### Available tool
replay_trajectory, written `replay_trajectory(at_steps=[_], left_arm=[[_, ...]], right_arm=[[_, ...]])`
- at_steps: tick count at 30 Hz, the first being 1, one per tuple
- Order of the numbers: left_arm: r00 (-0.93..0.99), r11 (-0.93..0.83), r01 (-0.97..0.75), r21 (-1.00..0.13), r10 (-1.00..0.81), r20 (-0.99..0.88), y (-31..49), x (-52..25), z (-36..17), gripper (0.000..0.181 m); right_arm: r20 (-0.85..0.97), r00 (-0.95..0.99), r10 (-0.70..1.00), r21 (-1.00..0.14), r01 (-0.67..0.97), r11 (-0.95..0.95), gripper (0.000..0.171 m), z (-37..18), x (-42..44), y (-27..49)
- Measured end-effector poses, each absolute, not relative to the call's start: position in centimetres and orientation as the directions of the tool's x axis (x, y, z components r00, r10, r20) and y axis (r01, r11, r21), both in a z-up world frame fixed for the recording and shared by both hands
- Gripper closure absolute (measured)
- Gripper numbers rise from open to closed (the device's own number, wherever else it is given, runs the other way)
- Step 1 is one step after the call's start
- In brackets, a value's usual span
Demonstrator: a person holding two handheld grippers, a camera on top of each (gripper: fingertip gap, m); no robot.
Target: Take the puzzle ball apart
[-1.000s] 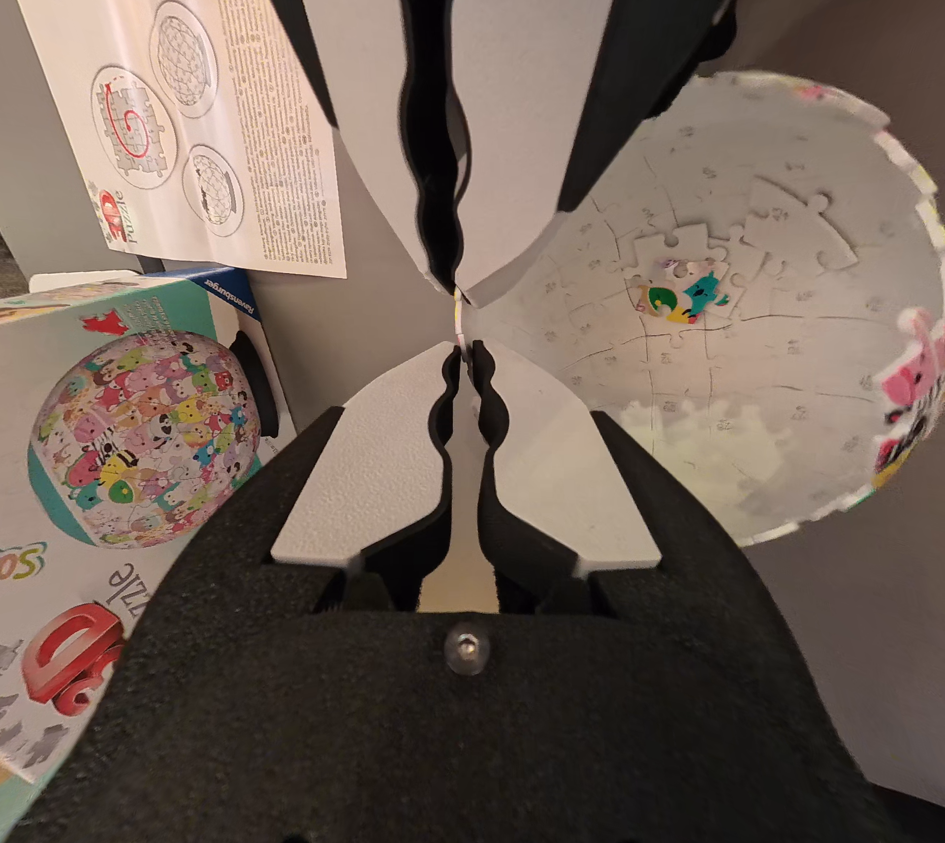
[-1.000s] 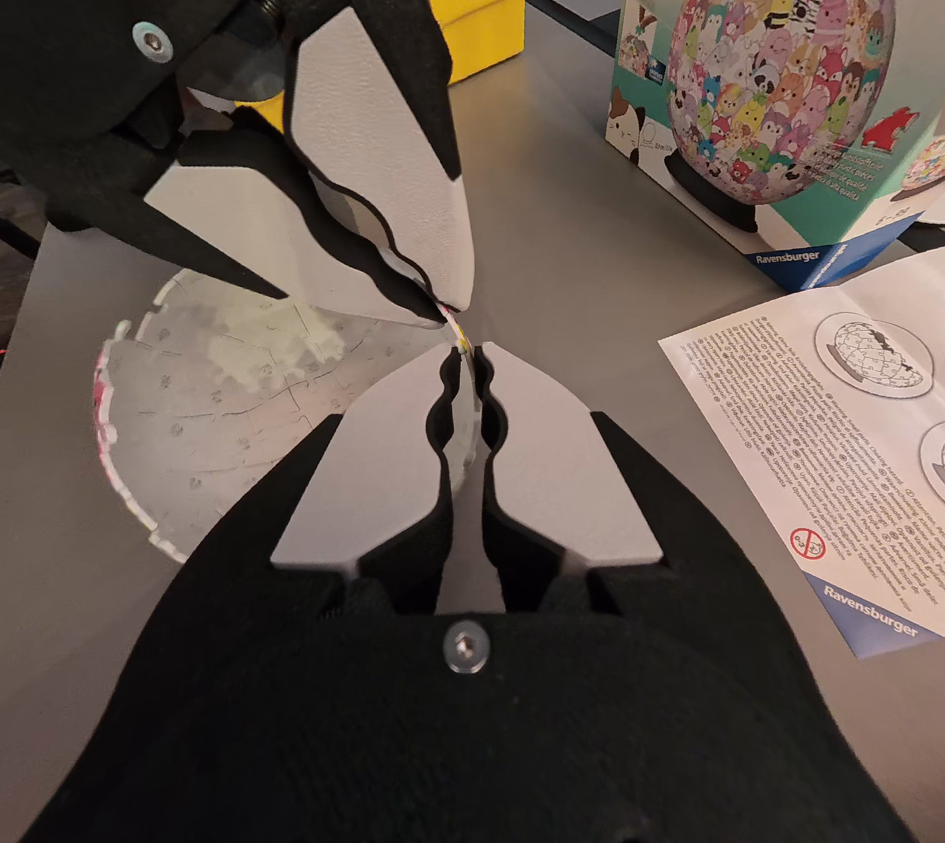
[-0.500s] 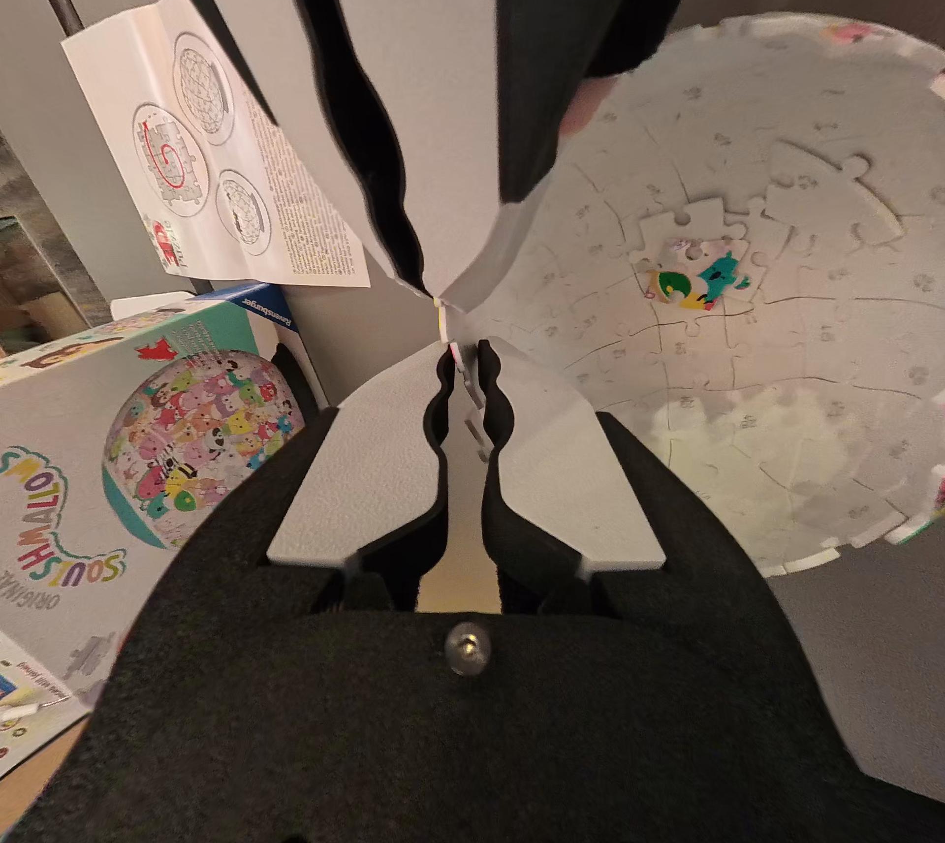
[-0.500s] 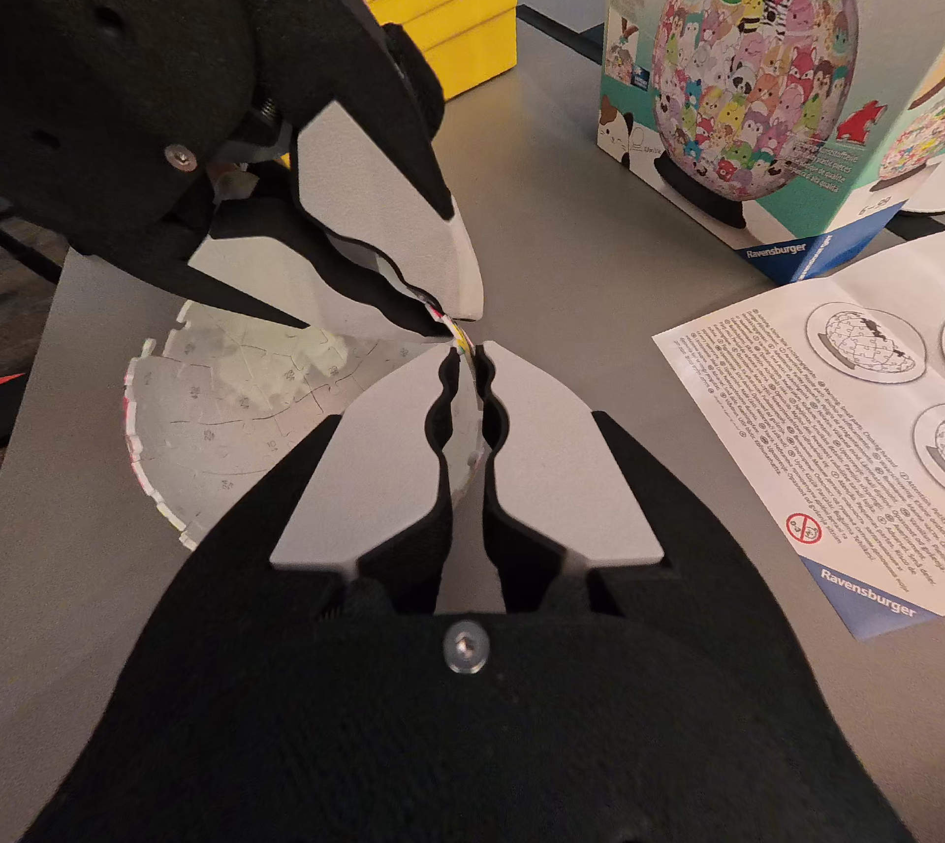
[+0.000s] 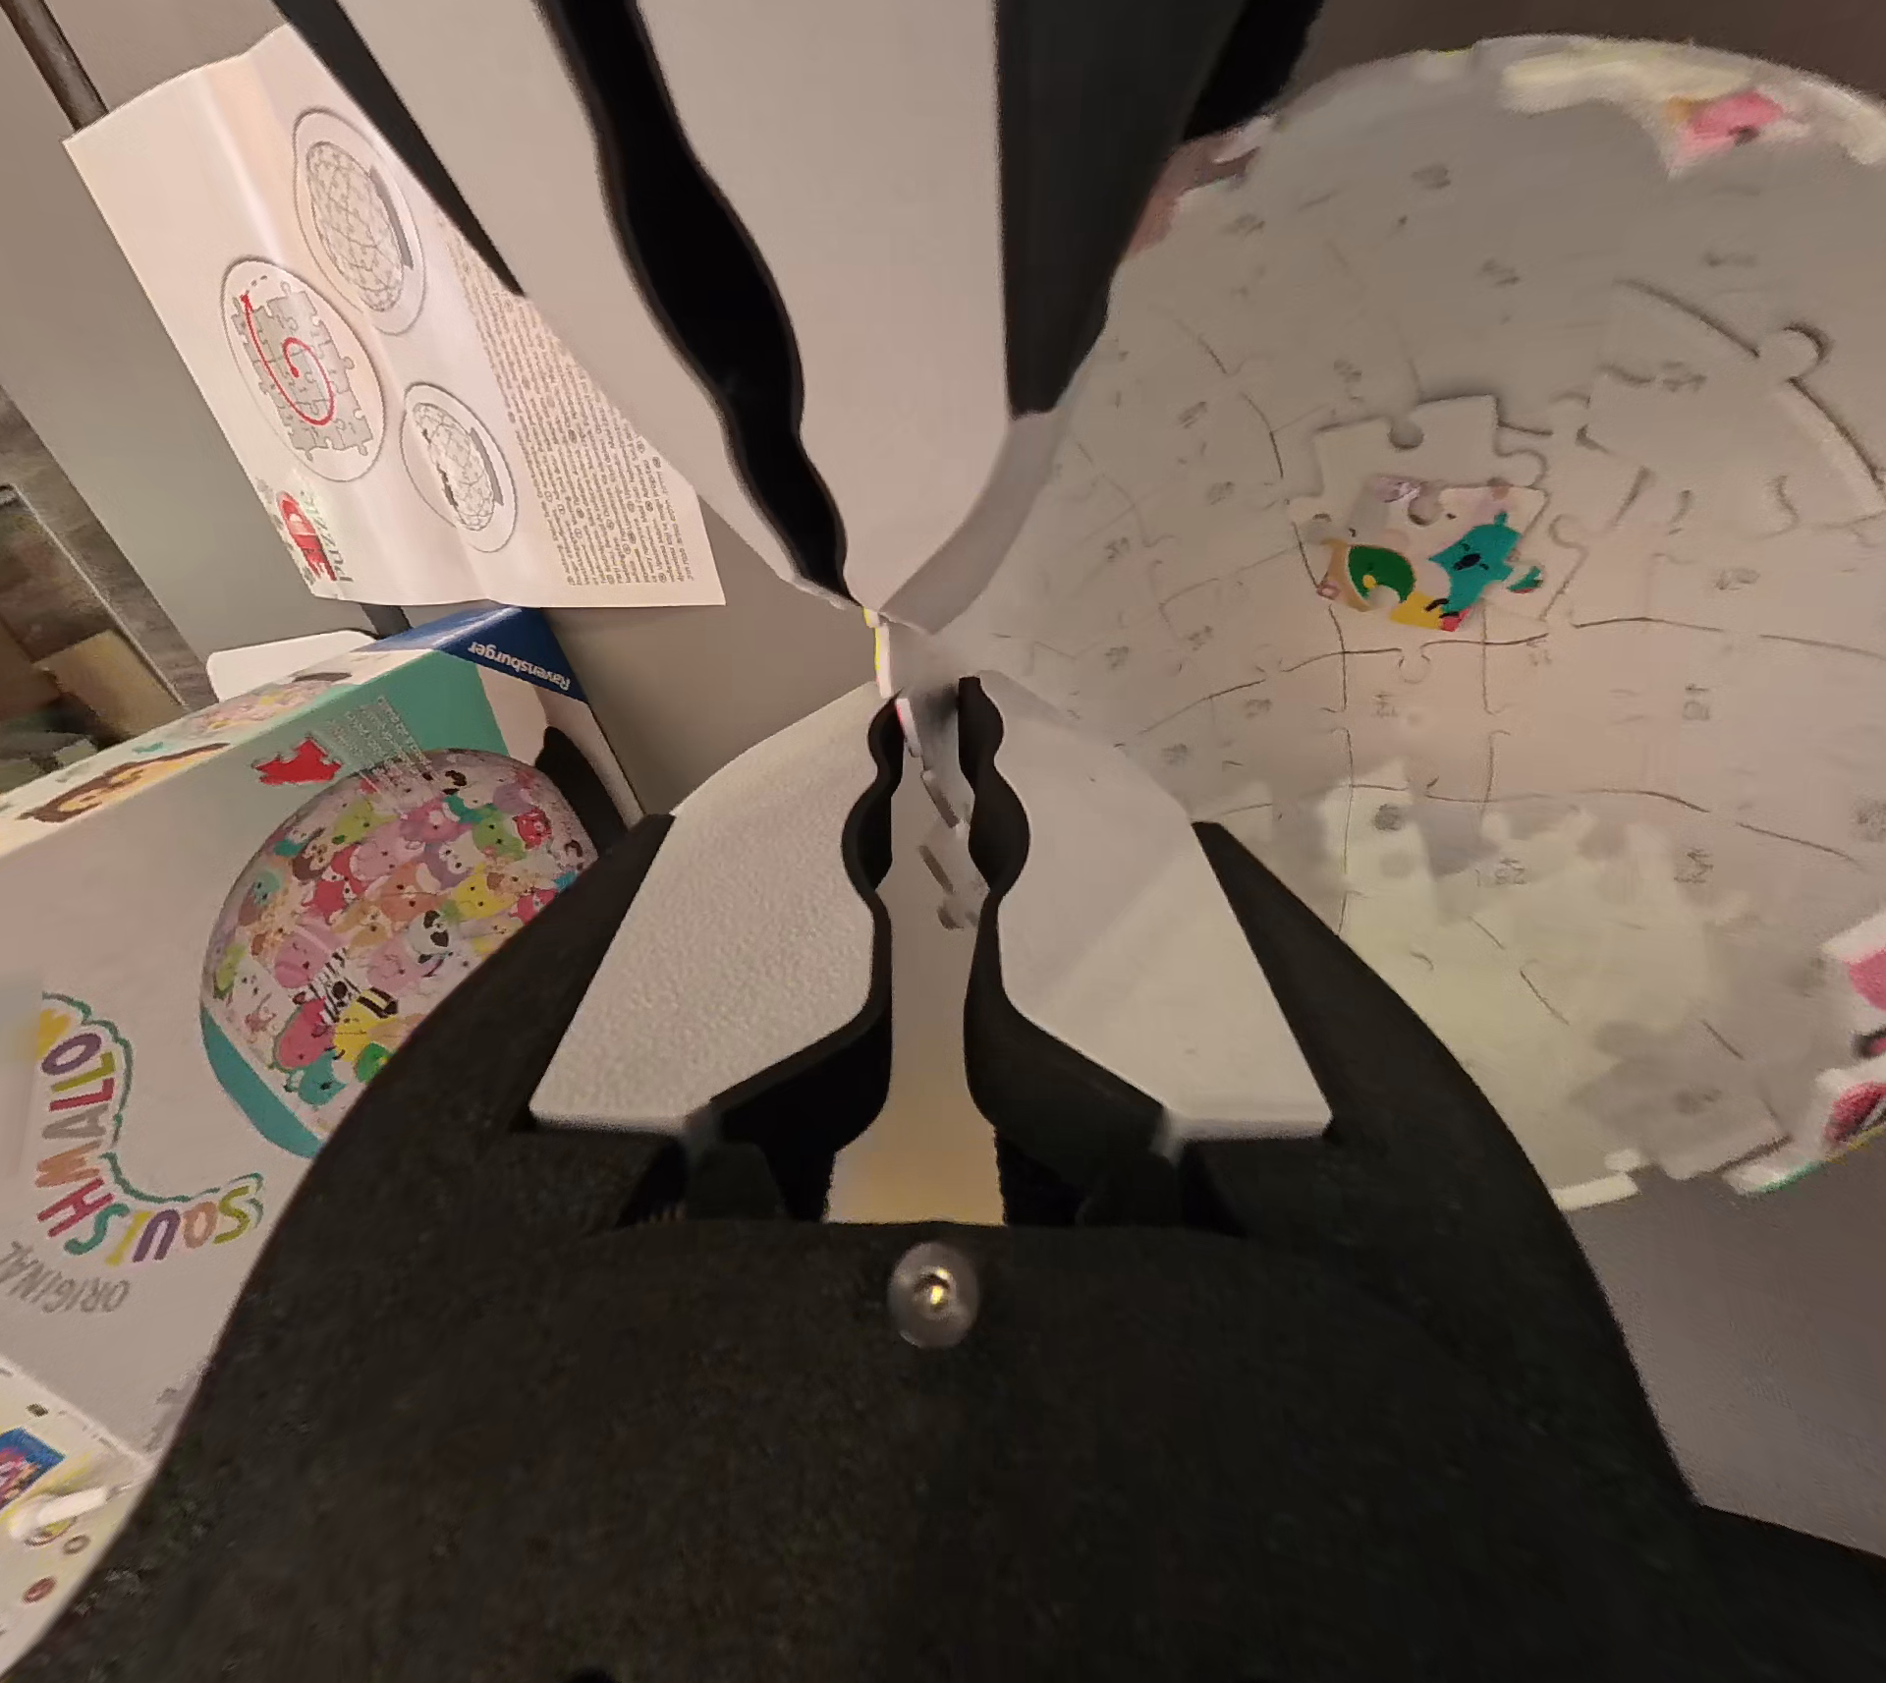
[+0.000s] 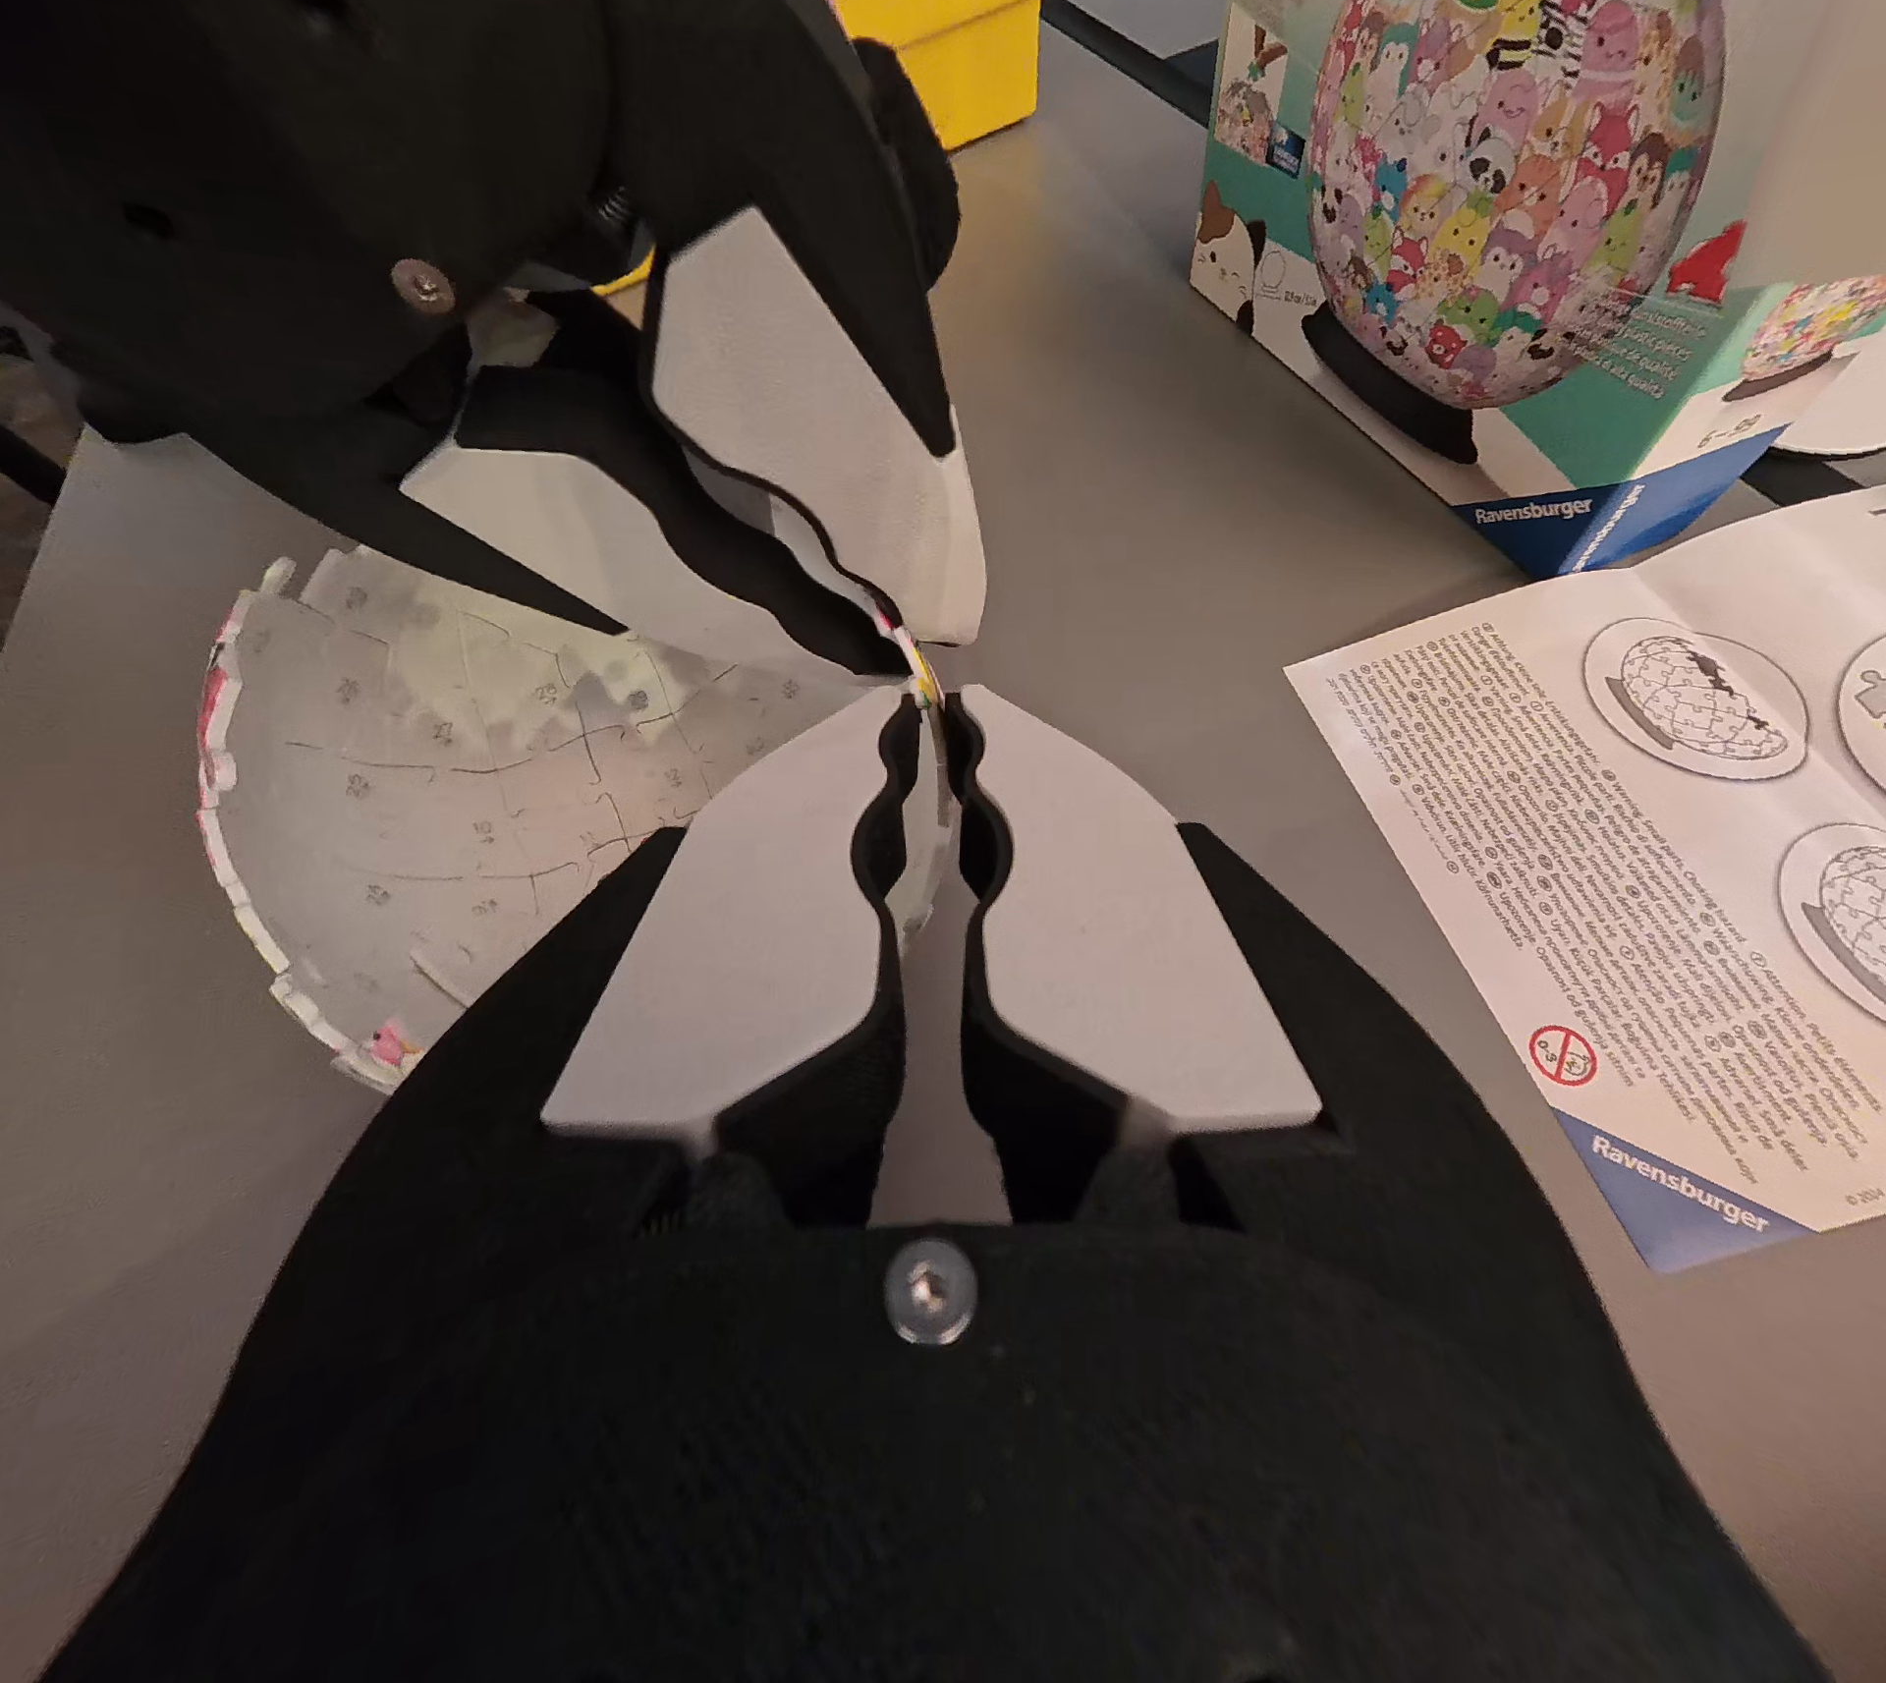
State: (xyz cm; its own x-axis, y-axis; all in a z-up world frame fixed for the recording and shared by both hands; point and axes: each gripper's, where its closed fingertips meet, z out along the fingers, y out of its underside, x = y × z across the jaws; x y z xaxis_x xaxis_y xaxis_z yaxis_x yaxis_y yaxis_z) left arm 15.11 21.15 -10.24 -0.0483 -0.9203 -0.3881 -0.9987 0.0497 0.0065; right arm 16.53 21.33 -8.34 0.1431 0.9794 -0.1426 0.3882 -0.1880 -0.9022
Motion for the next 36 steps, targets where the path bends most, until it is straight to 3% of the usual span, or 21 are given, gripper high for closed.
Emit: replay_trajectory(at_steps=[14,19,28,32,36], left_arm=[[-0.096,0.101,-0.995,0.011,-0.900,-0.426,21.4,15.2,-9.4,0.172],[0.044,0.003,-0.991,-0.132,-0.935,-0.351,21.3,15.8,-7.8,0.171],[0.145,-0.071,-0.969,-0.238,-0.940,-0.307,21.4,15.3,-6.1,0.158],[0.223,-0.074,-0.907,-0.416,-0.920,-0.322,21.1,15.9,-3.7,0.160],[0.401,-0.047,-0.627,-0.777,-0.875,-0.271,20.0,16.5,2.0,0.160]], right_arm=[[-0.119,0.143,0.983,-0.922,0.350,-0.162,0.164,-7.6,16.6,21.5],[-0.138,0.122,0.983,-0.949,0.268,-0.166,0.150,-6.2,17.1,21.5],[-0.144,0.131,0.981,-0.945,0.275,-0.175,0.150,-6.7,17.3,21.8],[-0.126,0.109,0.986,-0.965,0.218,-0.147,0.150,-5.2,17.5,21.4],[-0.016,0.128,0.992,-0.990,0.137,-0.033,0.149,-2.5,18.3,21.3]])
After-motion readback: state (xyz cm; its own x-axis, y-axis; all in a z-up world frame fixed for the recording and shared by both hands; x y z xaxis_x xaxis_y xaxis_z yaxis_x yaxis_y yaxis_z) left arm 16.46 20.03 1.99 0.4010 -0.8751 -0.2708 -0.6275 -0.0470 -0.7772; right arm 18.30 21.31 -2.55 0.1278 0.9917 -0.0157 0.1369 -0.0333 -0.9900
